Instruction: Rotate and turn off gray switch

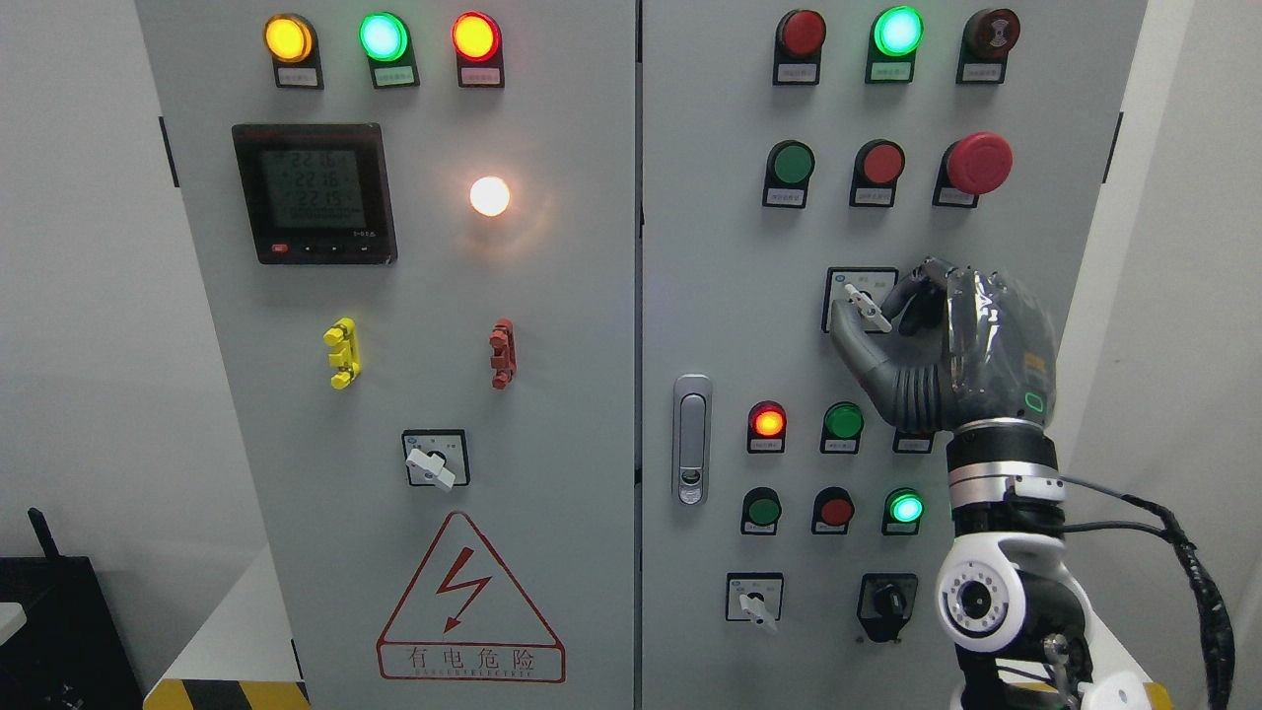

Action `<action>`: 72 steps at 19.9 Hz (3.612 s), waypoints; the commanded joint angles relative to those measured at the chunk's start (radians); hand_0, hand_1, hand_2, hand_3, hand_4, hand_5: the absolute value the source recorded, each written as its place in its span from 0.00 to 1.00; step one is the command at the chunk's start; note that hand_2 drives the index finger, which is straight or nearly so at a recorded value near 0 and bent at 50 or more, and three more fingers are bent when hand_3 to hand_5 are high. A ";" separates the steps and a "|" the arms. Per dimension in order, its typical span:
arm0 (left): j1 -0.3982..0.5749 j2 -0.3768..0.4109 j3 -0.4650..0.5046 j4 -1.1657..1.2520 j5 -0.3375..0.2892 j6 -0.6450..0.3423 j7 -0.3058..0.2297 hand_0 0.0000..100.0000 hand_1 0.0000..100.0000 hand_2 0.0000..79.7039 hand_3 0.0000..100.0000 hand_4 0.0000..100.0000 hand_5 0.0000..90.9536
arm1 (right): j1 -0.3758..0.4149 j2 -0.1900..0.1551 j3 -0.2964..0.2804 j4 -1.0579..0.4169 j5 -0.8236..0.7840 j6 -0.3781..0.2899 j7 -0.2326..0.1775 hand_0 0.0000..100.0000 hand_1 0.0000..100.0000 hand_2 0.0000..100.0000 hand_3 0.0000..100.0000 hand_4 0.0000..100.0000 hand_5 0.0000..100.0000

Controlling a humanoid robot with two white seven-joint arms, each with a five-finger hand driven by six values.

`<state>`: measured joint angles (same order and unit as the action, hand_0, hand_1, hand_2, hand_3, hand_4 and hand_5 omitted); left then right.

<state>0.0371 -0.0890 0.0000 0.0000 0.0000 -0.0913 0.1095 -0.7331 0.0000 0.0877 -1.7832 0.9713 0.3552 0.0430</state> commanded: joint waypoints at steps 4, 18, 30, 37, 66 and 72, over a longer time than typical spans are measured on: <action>0.000 0.000 0.032 0.023 -0.008 0.001 -0.001 0.12 0.39 0.00 0.00 0.00 0.00 | 0.000 -0.025 0.003 0.002 0.001 0.001 -0.005 0.33 0.40 0.66 0.83 0.77 0.90; 0.000 0.000 0.032 0.023 -0.008 0.001 -0.001 0.12 0.39 0.00 0.00 0.00 0.00 | -0.002 -0.025 0.014 0.004 0.001 0.001 -0.005 0.41 0.40 0.71 0.86 0.78 0.91; 0.000 0.000 0.032 0.023 -0.008 -0.001 -0.001 0.12 0.39 0.00 0.00 0.00 0.00 | -0.002 -0.023 0.017 0.004 0.000 0.001 0.008 0.47 0.37 0.75 0.88 0.78 0.91; 0.000 0.000 0.032 0.023 -0.008 0.001 -0.001 0.12 0.39 0.00 0.00 0.00 0.00 | -0.002 -0.015 0.017 0.005 0.000 0.001 0.014 0.49 0.37 0.75 0.88 0.79 0.91; 0.000 0.000 0.031 0.023 -0.008 0.001 0.001 0.12 0.39 0.00 0.00 0.00 0.00 | -0.009 0.005 0.023 0.018 -0.002 -0.001 0.015 0.54 0.31 0.75 0.89 0.79 0.92; 0.000 0.000 0.032 0.023 -0.008 0.001 0.001 0.12 0.39 0.00 0.00 0.00 0.00 | 0.000 0.003 0.023 0.007 -0.002 -0.009 0.014 0.55 0.32 0.76 0.89 0.79 0.92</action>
<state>0.0369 -0.0890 0.0000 0.0000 0.0000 -0.0913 0.1097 -0.7392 0.0000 0.1089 -1.7687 0.9696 0.3538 0.0594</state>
